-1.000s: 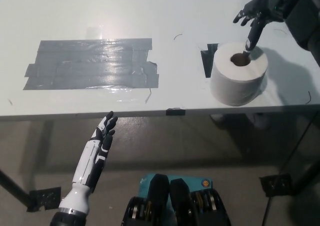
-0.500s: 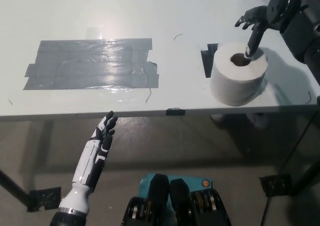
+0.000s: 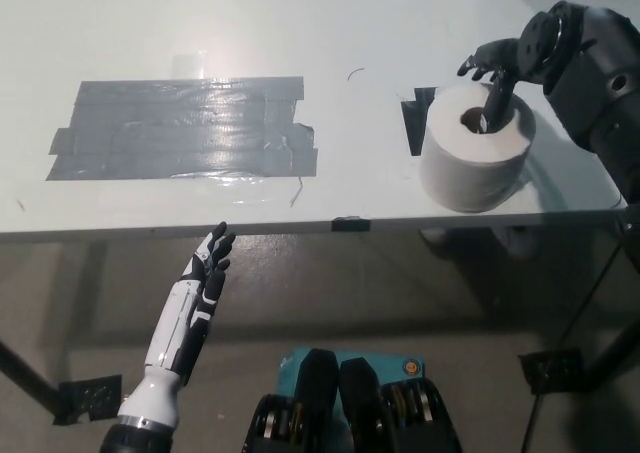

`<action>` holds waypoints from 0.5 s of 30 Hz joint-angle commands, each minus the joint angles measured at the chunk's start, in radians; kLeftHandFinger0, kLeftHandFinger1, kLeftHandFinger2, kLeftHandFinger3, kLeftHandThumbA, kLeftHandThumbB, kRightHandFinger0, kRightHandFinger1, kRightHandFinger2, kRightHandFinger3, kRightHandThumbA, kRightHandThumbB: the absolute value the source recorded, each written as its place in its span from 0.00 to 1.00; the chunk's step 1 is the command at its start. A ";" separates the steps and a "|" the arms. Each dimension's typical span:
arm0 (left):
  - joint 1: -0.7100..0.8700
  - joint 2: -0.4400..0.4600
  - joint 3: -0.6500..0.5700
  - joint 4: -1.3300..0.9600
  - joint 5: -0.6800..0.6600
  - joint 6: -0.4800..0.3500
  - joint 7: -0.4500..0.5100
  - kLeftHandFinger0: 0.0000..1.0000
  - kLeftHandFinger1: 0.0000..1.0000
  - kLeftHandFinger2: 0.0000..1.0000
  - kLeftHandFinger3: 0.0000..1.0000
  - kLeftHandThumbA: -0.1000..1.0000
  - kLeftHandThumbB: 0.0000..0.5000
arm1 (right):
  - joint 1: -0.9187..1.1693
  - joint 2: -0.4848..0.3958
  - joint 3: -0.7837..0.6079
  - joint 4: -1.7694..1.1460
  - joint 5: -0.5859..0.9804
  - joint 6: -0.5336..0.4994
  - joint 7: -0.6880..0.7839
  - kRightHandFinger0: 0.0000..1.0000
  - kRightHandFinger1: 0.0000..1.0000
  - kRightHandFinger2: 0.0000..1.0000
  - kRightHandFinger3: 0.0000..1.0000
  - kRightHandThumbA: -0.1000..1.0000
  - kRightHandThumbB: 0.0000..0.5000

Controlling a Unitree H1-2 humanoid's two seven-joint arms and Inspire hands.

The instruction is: A toilet paper roll is kept on the black spot on the desk infront of the robot and the robot inserts its right thumb into the hole in the centre to grab the roll. Then it passes the roll to a person.

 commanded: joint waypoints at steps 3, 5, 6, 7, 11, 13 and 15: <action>-0.017 0.007 -0.002 -0.033 -0.005 -0.034 -0.005 1.00 1.00 1.00 1.00 1.00 0.38 | -0.015 0.022 -0.018 0.002 -0.010 -0.029 -0.069 1.00 1.00 1.00 1.00 1.00 0.72; -0.023 0.005 -0.001 -0.034 0.001 -0.037 0.001 1.00 1.00 1.00 1.00 1.00 0.37 | -0.004 0.033 -0.032 0.008 0.000 -0.011 -0.106 1.00 1.00 1.00 1.00 0.90 0.72; -0.023 0.004 -0.001 -0.033 0.001 -0.040 0.002 1.00 1.00 1.00 1.00 1.00 0.37 | 0.010 0.036 -0.050 0.010 0.014 -0.004 -0.126 1.00 1.00 1.00 1.00 0.82 0.70; -0.023 0.004 -0.001 -0.033 0.002 -0.042 0.002 1.00 1.00 1.00 1.00 1.00 0.37 | 0.015 0.037 -0.054 0.010 0.016 -0.005 -0.130 1.00 1.00 1.00 1.00 0.80 0.70; -0.026 0.005 -0.001 -0.032 -0.006 -0.042 -0.002 1.00 1.00 1.00 1.00 1.00 0.38 | 0.051 0.045 -0.048 0.013 -0.014 -0.012 -0.226 0.70 0.54 0.53 0.83 0.26 0.42; -0.032 0.008 -0.001 -0.035 -0.002 -0.039 -0.003 1.00 1.00 1.00 1.00 1.00 0.38 | 0.065 0.047 -0.028 0.010 -0.041 -0.025 -0.287 0.10 0.33 0.54 0.68 0.01 0.50; -0.032 0.009 -0.002 -0.034 -0.002 -0.039 -0.004 1.00 1.00 1.00 1.00 1.00 0.40 | 0.088 0.046 -0.027 0.009 -0.048 -0.033 -0.342 0.26 0.58 0.77 0.87 0.00 0.37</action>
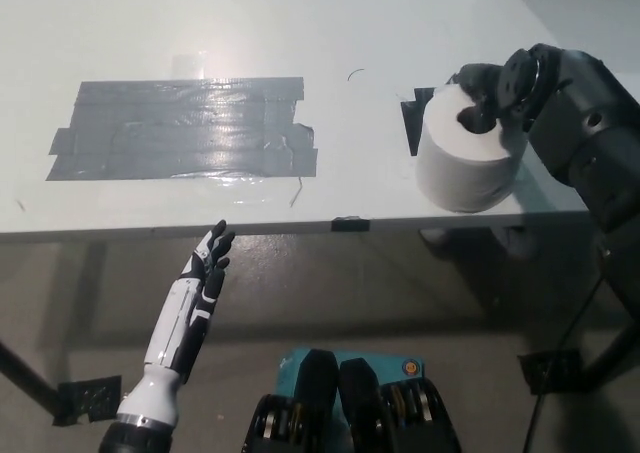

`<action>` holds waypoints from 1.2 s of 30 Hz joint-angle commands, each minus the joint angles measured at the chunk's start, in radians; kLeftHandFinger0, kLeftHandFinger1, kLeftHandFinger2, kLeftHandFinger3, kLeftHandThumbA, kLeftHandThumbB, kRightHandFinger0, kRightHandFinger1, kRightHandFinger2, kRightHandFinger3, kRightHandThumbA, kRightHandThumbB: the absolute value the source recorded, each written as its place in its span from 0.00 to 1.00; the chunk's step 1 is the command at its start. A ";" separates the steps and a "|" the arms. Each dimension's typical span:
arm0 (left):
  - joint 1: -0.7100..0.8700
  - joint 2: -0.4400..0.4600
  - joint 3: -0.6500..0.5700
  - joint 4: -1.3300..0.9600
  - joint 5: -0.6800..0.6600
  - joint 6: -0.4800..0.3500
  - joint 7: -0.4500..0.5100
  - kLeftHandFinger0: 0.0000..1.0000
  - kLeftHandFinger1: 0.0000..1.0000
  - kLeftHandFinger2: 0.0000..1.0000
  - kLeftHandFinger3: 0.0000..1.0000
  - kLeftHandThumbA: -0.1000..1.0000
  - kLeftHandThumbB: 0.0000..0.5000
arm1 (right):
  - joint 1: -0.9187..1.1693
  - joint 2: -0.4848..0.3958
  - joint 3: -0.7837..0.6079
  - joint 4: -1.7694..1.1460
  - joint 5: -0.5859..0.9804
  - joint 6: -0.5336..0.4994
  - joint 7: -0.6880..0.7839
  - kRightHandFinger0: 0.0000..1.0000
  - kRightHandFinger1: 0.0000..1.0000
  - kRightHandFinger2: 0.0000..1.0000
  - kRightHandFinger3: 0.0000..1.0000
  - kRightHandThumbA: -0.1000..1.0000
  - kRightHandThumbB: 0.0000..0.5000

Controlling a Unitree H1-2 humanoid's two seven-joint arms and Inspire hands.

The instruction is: A toilet paper roll is kept on the black spot on the desk infront of the robot and the robot inserts its right thumb into the hole in the centre to grab the roll. Then it passes the roll to a person.

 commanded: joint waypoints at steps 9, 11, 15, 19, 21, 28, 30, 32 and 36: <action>-0.043 0.008 0.002 -0.030 -0.005 -0.040 -0.002 1.00 1.00 1.00 1.00 1.00 0.38 | 0.044 -0.022 -0.013 0.005 -0.021 -0.065 -0.223 0.49 0.94 1.00 0.60 0.00 0.33; -0.044 0.007 0.003 -0.026 -0.012 -0.043 -0.003 1.00 1.00 1.00 1.00 1.00 0.37 | 0.047 -0.025 -0.010 0.007 -0.024 -0.068 -0.229 0.48 0.93 1.00 0.54 0.00 0.33; -0.046 0.008 0.006 -0.032 -0.005 -0.037 0.003 1.00 1.00 1.00 1.00 1.00 0.36 | 0.056 -0.044 -0.042 -0.001 0.004 -0.111 -0.284 0.42 0.87 1.00 0.44 0.00 0.34; -0.048 0.009 0.006 -0.028 -0.006 -0.044 0.001 1.00 1.00 1.00 1.00 1.00 0.37 | 0.067 -0.067 -0.138 -0.024 0.069 -0.184 -0.379 0.13 0.63 0.96 0.53 0.00 0.35; -0.052 0.015 0.003 -0.024 -0.004 -0.039 -0.006 1.00 1.00 1.00 1.00 1.00 0.37 | 0.083 -0.081 -0.241 -0.046 0.140 -0.243 -0.462 0.01 0.55 0.89 0.80 0.00 0.35; -0.039 0.011 0.002 -0.024 0.000 -0.038 -0.001 1.00 1.00 1.00 1.00 1.00 0.37 | 0.135 -0.060 -0.526 -0.146 0.300 -0.357 -0.647 0.00 0.41 0.79 0.75 0.00 0.35; -0.038 0.010 0.003 -0.024 -0.002 -0.039 -0.001 1.00 1.00 1.00 1.00 1.00 0.36 | 0.156 -0.047 -0.596 -0.176 0.336 -0.371 -0.664 0.00 0.41 0.78 0.76 0.00 0.36; -0.033 0.010 0.002 -0.025 0.002 -0.039 0.001 1.00 1.00 1.00 1.00 1.00 0.35 | 0.181 -0.031 -0.661 -0.208 0.371 -0.386 -0.678 0.00 0.36 0.77 0.77 0.00 0.37; -0.030 0.011 0.002 -0.022 0.004 -0.042 0.001 1.00 1.00 1.00 1.00 1.00 0.35 | 0.213 0.002 -0.763 -0.248 0.413 -0.434 -0.697 0.00 0.27 0.72 0.70 0.00 0.38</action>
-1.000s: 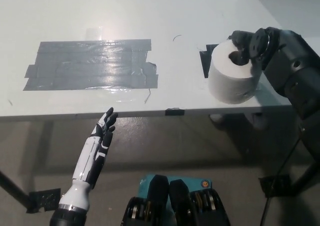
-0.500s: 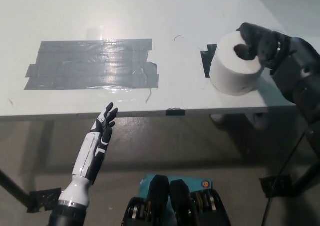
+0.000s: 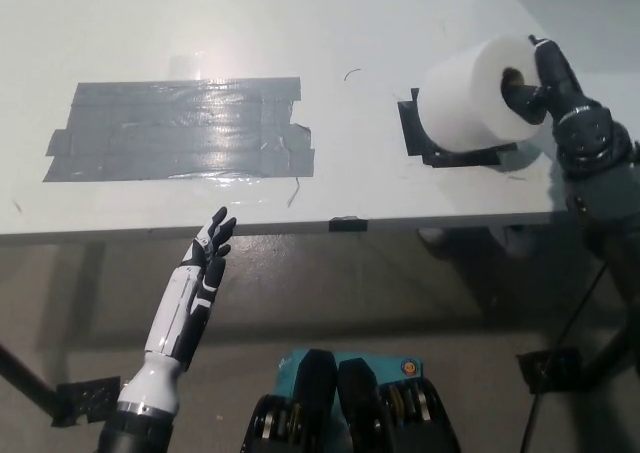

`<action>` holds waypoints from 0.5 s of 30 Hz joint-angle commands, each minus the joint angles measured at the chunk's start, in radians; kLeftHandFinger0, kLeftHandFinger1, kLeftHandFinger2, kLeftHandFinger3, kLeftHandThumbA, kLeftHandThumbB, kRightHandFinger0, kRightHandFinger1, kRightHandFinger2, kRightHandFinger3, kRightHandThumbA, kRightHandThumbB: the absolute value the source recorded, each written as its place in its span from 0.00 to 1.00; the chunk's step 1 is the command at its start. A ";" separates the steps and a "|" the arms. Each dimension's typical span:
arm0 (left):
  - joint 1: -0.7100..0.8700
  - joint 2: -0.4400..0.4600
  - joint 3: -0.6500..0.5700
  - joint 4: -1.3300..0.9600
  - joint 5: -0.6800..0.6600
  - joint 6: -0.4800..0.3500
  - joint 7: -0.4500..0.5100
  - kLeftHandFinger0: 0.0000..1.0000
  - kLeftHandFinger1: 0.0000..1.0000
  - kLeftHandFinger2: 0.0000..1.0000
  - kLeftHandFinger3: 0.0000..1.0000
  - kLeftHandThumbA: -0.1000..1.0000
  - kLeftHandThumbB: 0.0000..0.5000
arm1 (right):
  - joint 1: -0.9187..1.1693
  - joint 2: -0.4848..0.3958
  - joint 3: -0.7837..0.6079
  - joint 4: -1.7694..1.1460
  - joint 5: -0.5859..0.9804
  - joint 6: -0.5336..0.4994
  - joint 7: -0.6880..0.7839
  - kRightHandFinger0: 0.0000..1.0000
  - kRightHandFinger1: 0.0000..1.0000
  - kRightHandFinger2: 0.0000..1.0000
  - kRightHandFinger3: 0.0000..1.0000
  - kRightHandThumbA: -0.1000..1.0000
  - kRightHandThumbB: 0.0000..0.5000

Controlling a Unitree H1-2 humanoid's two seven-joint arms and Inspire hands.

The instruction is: A toilet paper roll is kept on the black spot on the desk infront of the robot and the robot inserts its right thumb into the hole in the centre to grab the roll. Then it passes the roll to a person.

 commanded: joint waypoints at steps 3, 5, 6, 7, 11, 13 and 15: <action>-0.004 0.009 -0.001 -0.017 0.004 -0.050 0.003 1.00 1.00 1.00 1.00 1.00 0.34 | -0.034 0.052 -0.247 -0.116 0.277 -0.176 -0.099 0.00 0.34 0.76 0.71 0.00 0.29; -0.004 0.009 0.000 -0.014 0.000 -0.050 0.002 1.00 1.00 1.00 1.00 1.00 0.34 | -0.048 0.074 -0.330 -0.123 0.358 -0.155 -0.061 0.00 0.35 0.78 0.69 0.00 0.32; -0.001 0.008 0.000 -0.014 0.001 -0.052 0.003 1.00 1.00 1.00 1.00 1.00 0.33 | -0.057 0.086 -0.374 -0.131 0.400 -0.130 -0.046 0.00 0.37 0.79 0.71 0.00 0.31; 0.000 0.008 0.000 -0.015 0.001 -0.053 0.003 1.00 1.00 1.00 1.00 1.00 0.32 | -0.066 0.093 -0.411 -0.134 0.438 -0.108 -0.029 0.00 0.38 0.80 0.74 0.00 0.31; 0.009 0.005 0.001 -0.016 -0.005 -0.051 0.003 1.00 1.00 1.00 1.00 1.00 0.32 | -0.086 0.118 -0.497 -0.172 0.510 -0.023 -0.011 0.00 0.38 0.86 1.00 0.00 0.30; 0.009 0.005 0.000 -0.019 -0.002 -0.044 0.002 1.00 1.00 1.00 1.00 1.00 0.33 | -0.103 0.125 -0.510 -0.183 0.508 -0.010 -0.022 0.00 0.36 0.94 0.92 0.00 0.31; 0.010 0.007 -0.002 -0.019 0.002 -0.044 0.002 1.00 1.00 1.00 1.00 1.00 0.33 | -0.112 0.124 -0.505 -0.186 0.491 -0.020 -0.012 0.00 0.38 0.93 0.84 0.00 0.28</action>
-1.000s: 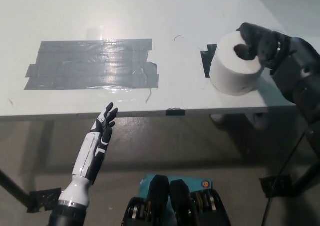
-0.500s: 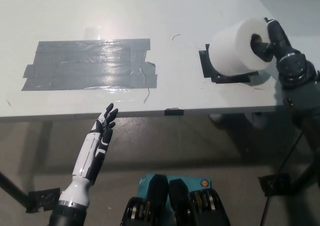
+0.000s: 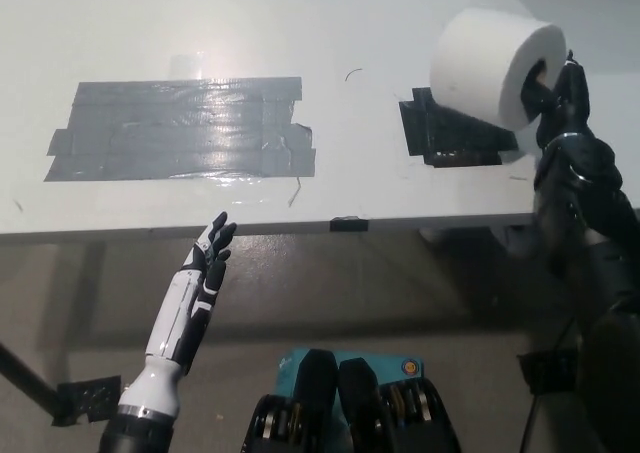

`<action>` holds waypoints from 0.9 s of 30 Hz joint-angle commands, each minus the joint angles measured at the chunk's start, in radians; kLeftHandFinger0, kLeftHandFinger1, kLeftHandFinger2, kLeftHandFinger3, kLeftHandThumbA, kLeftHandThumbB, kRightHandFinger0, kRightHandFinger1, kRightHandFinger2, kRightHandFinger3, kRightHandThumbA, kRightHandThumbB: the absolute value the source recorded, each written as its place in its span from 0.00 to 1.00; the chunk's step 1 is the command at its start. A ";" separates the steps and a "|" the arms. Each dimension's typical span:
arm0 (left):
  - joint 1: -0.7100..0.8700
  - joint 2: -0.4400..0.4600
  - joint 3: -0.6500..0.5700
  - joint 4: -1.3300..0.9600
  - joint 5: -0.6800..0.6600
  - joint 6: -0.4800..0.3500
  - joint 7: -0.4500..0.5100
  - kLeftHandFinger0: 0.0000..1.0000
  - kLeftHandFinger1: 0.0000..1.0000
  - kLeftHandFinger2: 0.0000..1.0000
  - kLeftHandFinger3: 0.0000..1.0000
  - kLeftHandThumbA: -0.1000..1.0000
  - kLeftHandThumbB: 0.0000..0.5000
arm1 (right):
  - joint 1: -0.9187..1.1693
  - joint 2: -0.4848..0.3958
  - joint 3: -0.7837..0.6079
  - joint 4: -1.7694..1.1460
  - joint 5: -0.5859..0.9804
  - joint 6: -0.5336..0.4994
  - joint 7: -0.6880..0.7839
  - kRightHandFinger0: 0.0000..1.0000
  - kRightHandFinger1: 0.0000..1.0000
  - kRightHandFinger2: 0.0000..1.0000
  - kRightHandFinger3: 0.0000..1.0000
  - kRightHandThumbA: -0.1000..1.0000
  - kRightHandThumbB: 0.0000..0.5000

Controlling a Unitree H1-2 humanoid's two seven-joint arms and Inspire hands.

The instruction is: A toilet paper roll is kept on the black spot on the desk infront of the robot and the robot inserts its right thumb into the hole in the centre to grab the roll. Then it passes the roll to a person.

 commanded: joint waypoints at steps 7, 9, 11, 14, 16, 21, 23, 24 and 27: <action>0.020 0.004 -0.009 -0.035 0.002 -0.044 -0.002 1.00 1.00 1.00 1.00 1.00 0.33 | -0.182 0.011 -0.071 -0.183 0.240 0.057 0.058 0.00 0.45 0.86 0.86 0.00 0.25; 0.021 0.005 -0.011 -0.037 0.002 -0.040 -0.004 1.00 1.00 1.00 1.00 1.00 0.35 | -0.184 0.015 -0.065 -0.231 0.262 0.095 0.067 0.00 0.44 0.86 0.86 0.00 0.23; 0.019 0.006 -0.010 -0.036 -0.001 -0.036 -0.006 1.00 1.00 1.00 1.00 1.00 0.36 | -0.174 0.027 -0.062 -0.296 0.288 0.146 0.070 0.00 0.42 0.84 0.85 0.00 0.25; 0.020 0.008 -0.013 -0.038 0.007 -0.041 -0.003 1.00 1.00 1.00 1.00 1.00 0.36 | -0.158 0.043 -0.050 -0.385 0.317 0.208 0.067 0.00 0.41 0.86 0.87 0.00 0.23; 0.024 0.008 -0.013 -0.037 0.005 -0.043 -0.003 1.00 1.00 1.00 1.00 1.00 0.37 | -0.150 0.054 -0.044 -0.438 0.339 0.244 0.065 0.00 0.40 0.86 0.91 0.00 0.25; 0.025 0.009 -0.014 -0.036 0.000 -0.047 -0.004 1.00 1.00 1.00 1.00 1.00 0.38 | -0.157 0.045 -0.010 -0.470 0.348 0.286 0.085 0.00 0.40 0.85 0.91 0.00 0.21; 0.029 0.008 -0.015 -0.038 -0.001 -0.043 -0.005 1.00 1.00 1.00 1.00 1.00 0.39 | -0.166 0.041 0.001 -0.472 0.355 0.310 0.078 0.00 0.40 0.88 1.00 0.00 0.21; 0.031 0.008 -0.016 -0.040 0.000 -0.042 -0.005 1.00 1.00 1.00 1.00 1.00 0.39 | -0.175 0.039 0.007 -0.467 0.356 0.324 0.071 0.00 0.41 0.93 1.00 0.00 0.21; 0.029 0.007 -0.018 -0.042 0.004 -0.037 -0.005 1.00 1.00 1.00 1.00 1.00 0.39 | -0.192 0.030 0.029 -0.441 0.347 0.331 0.070 0.00 0.40 0.94 1.00 0.00 0.25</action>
